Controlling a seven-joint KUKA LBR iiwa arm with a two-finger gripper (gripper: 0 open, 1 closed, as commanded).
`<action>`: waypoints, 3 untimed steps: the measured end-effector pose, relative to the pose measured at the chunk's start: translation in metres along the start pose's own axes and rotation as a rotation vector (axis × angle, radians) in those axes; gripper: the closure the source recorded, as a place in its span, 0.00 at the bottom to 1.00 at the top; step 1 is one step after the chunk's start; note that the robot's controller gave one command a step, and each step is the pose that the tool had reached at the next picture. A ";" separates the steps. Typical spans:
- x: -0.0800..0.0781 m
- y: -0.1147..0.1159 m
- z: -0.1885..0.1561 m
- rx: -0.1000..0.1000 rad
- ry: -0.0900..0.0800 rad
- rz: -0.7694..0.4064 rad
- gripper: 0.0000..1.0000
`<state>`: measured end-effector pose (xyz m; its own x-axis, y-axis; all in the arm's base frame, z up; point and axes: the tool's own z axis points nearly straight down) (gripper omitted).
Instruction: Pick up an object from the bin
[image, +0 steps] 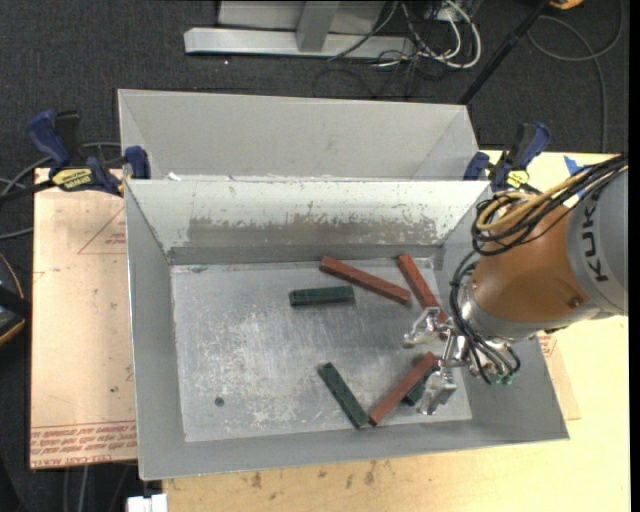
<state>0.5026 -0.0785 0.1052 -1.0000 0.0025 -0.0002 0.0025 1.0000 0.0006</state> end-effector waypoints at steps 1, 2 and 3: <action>0.000 0.000 0.000 0.000 0.000 0.000 0.00; 0.000 0.000 0.000 0.000 0.000 0.000 0.00; 0.000 0.001 0.003 0.001 -0.003 -0.019 0.00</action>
Offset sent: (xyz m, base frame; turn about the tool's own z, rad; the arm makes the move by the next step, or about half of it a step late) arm -0.0042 0.0210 -0.0352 -0.3014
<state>0.5027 -0.0773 0.1022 -0.9999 -0.0169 -0.0032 -0.0169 0.9999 -0.0003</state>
